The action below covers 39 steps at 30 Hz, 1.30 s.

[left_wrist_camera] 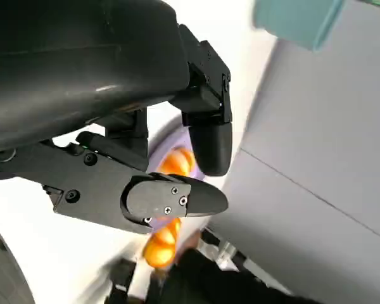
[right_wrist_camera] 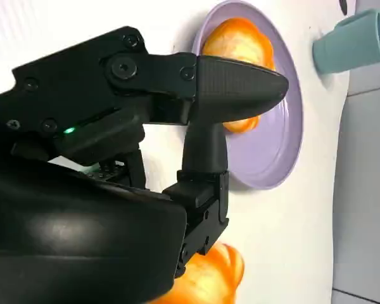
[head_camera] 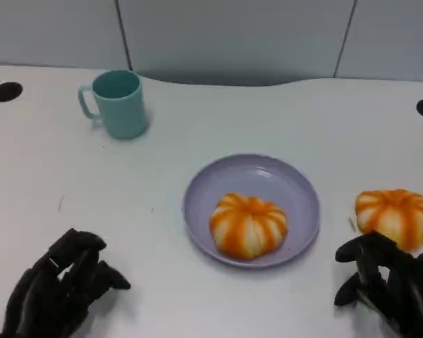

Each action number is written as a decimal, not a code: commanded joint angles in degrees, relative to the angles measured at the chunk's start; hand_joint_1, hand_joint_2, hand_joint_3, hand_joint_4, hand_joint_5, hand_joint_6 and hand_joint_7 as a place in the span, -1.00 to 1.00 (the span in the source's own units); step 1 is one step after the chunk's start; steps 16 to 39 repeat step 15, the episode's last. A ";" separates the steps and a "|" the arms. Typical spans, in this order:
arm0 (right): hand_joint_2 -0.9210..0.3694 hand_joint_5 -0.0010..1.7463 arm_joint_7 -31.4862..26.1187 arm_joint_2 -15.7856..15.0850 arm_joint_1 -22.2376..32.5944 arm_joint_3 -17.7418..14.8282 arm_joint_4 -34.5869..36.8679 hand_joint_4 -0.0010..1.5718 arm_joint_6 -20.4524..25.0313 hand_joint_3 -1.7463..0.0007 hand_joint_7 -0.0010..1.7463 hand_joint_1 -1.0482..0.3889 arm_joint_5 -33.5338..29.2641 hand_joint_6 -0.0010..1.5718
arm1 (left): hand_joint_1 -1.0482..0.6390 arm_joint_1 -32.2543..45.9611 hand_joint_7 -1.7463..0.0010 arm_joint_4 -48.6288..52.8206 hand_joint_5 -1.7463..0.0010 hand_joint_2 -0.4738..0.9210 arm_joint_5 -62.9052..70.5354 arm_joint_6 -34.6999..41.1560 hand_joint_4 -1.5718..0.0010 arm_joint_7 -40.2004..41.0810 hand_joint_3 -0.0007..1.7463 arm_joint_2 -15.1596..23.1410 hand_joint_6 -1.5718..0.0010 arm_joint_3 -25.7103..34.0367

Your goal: Grasp the bread from the table and place it into the plate.

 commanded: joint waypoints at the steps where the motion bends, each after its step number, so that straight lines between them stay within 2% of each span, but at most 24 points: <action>1: -1.00 1.00 0.41 -0.80 0.59 -0.76 -0.17 -0.32 -0.44 0.32 0.92 0.01 0.40 -0.50 | -0.24 0.32 -1.00 -0.07 -1.00 1.00 1.07 1.00 0.23 1.62 -0.73 0.57 0.46 0.64; 10: -1.00 1.00 1.44 -1.02 -0.47 -1.72 1.49 -0.26 -1.08 0.32 0.92 0.01 0.87 -0.50 | -0.24 -0.71 -1.00 -0.57 -1.00 1.00 0.08 3.44 0.22 3.14 -0.77 -1.11 0.45 2.49; 39: -1.00 1.00 1.31 -1.01 -0.43 -1.73 1.46 -0.29 -0.86 0.32 0.92 0.00 0.48 -0.51 | -0.24 -1.25 -1.00 0.22 -1.00 1.00 0.34 2.79 0.23 2.04 -0.79 -1.17 0.45 2.84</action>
